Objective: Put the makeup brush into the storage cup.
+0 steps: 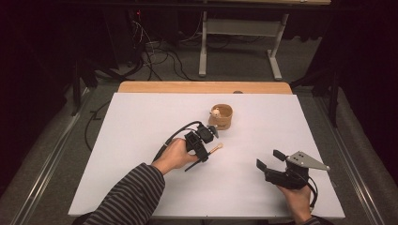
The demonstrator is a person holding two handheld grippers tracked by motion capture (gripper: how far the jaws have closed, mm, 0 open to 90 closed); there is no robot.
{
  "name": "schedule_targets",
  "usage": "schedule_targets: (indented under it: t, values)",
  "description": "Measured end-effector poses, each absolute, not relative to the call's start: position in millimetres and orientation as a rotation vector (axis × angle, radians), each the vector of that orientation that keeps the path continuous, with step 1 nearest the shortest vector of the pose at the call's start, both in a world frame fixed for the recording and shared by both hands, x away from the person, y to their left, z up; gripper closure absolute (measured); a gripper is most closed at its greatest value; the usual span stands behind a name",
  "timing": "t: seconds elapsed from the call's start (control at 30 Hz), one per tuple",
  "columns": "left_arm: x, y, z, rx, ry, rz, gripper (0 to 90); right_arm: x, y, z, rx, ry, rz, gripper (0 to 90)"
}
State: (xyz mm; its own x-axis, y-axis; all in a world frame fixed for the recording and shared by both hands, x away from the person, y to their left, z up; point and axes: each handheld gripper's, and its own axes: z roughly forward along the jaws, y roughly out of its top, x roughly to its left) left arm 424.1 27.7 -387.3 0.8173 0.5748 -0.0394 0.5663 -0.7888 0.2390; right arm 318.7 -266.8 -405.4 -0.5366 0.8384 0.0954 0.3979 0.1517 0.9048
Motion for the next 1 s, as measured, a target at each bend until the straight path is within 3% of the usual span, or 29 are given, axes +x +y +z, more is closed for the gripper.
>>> schedule_targets:
  t: [1.0]
  values:
    - [422.5, 25.3, -395.2, 2.8, 0.89, 0.061, 79.3, 320.1, -265.9, -406.5, 1.175, 2.015, 1.352, 25.0]
